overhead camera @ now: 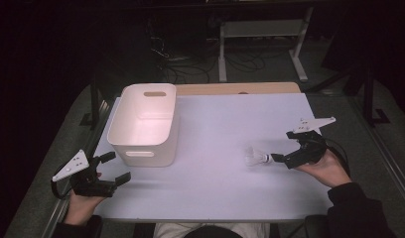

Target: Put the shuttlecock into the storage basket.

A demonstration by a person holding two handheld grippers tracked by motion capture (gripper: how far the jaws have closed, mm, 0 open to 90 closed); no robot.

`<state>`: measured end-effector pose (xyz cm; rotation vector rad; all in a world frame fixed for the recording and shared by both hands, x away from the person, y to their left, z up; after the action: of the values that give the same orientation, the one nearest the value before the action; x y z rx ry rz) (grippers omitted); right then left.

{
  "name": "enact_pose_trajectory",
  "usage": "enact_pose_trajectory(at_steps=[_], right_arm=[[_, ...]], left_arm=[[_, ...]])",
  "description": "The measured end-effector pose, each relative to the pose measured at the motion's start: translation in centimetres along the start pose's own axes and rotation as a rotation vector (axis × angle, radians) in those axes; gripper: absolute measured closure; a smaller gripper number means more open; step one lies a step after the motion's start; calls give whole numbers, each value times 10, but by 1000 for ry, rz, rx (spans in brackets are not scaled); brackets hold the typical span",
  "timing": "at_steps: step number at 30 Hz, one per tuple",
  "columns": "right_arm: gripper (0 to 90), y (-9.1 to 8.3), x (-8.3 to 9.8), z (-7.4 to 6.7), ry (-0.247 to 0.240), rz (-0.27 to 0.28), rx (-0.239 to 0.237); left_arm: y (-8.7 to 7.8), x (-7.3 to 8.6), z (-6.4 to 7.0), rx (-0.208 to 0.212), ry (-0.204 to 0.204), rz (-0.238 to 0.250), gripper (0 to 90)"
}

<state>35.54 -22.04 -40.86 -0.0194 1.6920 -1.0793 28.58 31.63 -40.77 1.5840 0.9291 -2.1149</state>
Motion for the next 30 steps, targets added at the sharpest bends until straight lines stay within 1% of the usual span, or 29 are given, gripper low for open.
enact_pose_trajectory(at_steps=[7,11,21,22,25,28,30], right_arm=[[0,1,-2,4,-8,-26,-14],[0,2,-3,5,-13,-38,-30],[0,6,-7,3,-42,-97,-61],[0,7,-7,4,-46,-105,-64],[0,9,-6,7,-36,-131,-76],[0,11,-6,9,-52,-150,-81],[0,12,-7,9,-52,-159,-91]], left_arm=[[0,0,0,0,2,-2,0],[0,0,0,0,2,-3,0],[0,0,0,0,3,-2,0],[0,0,0,0,2,-3,0],[0,0,0,2,3,-3,0],[0,0,0,2,2,-3,0],[1,0,0,3,4,-4,0]])
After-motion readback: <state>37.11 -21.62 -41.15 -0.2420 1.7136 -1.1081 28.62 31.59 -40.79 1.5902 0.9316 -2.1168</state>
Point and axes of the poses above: each handheld gripper's, and its own axes: y roughly forward along the jaws, x roughly out of its underside, z roughly to its right, the point moved 5 cm from there along y, roughly forward along the jaws, and after that the axes turned 3 degrees about -y, right-handed, at the moved point
